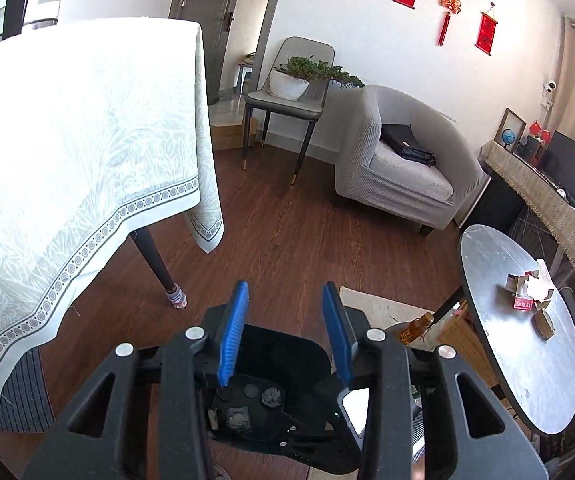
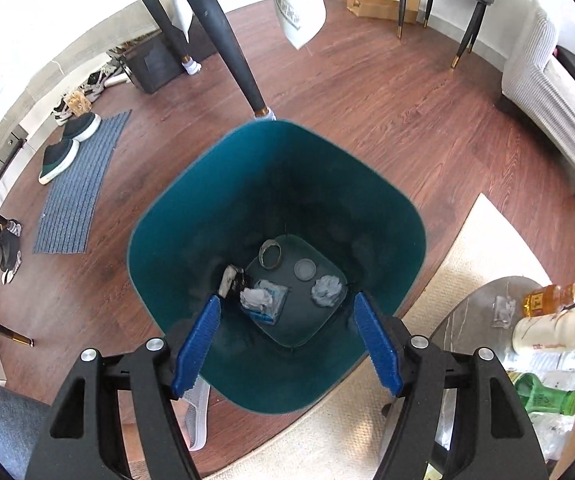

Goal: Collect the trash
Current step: 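Move both grippers back over the table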

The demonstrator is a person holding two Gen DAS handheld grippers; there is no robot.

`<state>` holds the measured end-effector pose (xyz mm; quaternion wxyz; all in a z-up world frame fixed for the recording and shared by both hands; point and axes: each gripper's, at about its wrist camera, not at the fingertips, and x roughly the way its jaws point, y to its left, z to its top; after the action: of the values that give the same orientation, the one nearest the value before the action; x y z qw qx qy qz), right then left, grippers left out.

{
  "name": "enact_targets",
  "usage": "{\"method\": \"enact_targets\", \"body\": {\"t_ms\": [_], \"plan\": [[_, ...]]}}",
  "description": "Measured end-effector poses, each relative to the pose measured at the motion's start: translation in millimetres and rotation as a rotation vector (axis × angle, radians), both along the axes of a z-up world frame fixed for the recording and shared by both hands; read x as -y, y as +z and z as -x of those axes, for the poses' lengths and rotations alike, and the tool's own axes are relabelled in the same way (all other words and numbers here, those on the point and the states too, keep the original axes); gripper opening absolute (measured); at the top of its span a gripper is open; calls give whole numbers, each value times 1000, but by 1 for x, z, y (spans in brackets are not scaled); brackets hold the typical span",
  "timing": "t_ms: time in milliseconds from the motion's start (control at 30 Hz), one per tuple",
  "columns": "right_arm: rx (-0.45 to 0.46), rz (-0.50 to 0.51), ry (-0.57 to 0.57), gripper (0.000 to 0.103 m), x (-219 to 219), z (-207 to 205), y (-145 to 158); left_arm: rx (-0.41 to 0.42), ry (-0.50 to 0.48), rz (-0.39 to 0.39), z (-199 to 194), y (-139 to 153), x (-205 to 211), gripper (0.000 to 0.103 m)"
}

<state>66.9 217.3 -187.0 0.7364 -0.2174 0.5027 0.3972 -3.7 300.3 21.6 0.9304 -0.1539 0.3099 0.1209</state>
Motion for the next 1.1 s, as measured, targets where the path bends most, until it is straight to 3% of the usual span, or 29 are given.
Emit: {"method": "enact_targets", "body": {"t_ms": [333, 567, 833, 1100], "plan": [[155, -190, -37, 58, 43, -4, 103, 57, 4, -24, -3, 22, 17, 40], [238, -282, -115, 50, 90, -22, 158, 57, -33, -72, -14, 25, 47, 40], [301, -316, -194, 47, 146, -36, 187, 52, -104, -89, -33, 20, 88, 40], [353, -291, -285, 47, 209, -46, 196, 64, -185, -76, -55, 15, 131, 46]]}}
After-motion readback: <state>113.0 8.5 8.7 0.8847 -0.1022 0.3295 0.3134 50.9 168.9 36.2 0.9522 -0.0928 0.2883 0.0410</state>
